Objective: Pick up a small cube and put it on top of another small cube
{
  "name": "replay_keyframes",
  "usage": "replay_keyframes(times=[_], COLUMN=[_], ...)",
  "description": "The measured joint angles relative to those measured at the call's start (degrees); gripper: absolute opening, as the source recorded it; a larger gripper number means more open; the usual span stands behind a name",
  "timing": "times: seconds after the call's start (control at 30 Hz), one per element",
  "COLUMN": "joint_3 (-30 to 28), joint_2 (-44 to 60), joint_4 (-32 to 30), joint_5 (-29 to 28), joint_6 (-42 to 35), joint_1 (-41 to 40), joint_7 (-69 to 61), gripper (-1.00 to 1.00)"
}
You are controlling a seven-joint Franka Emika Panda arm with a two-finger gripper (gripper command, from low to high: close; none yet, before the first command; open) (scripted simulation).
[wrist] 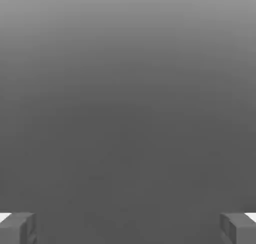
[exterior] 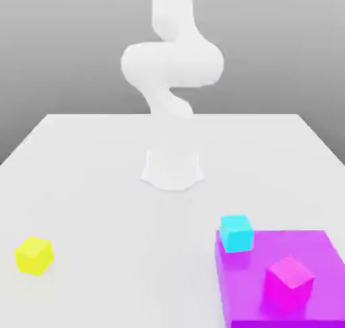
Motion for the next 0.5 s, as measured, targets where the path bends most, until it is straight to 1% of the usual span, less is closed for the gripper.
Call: replay_keyframes(times=[0.3, 0.5], joint_3=[0.2, -1.2], joint_2=[19.1, 31.5], joint_4=[5.6, 9.2], joint_5=[-1.8, -2.7], joint_6=[2.4, 4.0], joint_1=[-8.1, -11.8], joint_7=[14.3, 23.5], gripper=[0.0, 0.0])
